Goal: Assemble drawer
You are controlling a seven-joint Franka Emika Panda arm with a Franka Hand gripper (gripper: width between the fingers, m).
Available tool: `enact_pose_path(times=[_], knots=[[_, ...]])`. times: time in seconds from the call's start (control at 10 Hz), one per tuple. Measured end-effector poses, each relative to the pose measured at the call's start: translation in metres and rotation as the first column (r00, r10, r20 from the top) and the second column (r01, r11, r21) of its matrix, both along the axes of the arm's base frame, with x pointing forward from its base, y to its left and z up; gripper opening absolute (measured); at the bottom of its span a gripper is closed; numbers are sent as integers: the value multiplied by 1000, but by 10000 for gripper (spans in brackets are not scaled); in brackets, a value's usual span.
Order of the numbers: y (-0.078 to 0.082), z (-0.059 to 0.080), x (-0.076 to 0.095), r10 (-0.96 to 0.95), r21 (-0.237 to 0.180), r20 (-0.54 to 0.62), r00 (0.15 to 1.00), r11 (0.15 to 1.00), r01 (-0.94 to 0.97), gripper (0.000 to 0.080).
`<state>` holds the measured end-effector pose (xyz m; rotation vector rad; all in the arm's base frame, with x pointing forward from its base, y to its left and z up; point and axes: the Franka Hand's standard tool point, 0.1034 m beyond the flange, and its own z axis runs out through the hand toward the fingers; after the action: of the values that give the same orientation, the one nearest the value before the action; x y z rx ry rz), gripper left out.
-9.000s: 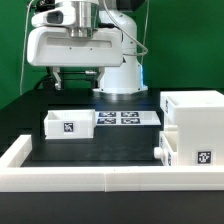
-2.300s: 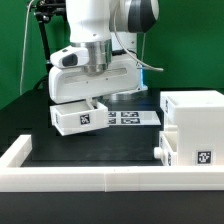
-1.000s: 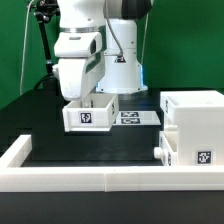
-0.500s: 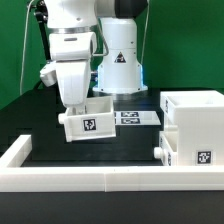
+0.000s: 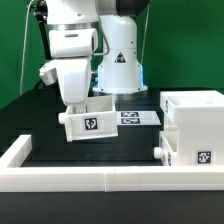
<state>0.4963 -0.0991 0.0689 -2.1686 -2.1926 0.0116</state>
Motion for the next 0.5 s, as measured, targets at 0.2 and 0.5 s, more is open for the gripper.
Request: enact_pose_path(times=[0.2,0.5], knots=[[3,-1,4,11,3,0,1000,1000,-11,45],[16,6,33,36,11,34,999,999,-37,45]])
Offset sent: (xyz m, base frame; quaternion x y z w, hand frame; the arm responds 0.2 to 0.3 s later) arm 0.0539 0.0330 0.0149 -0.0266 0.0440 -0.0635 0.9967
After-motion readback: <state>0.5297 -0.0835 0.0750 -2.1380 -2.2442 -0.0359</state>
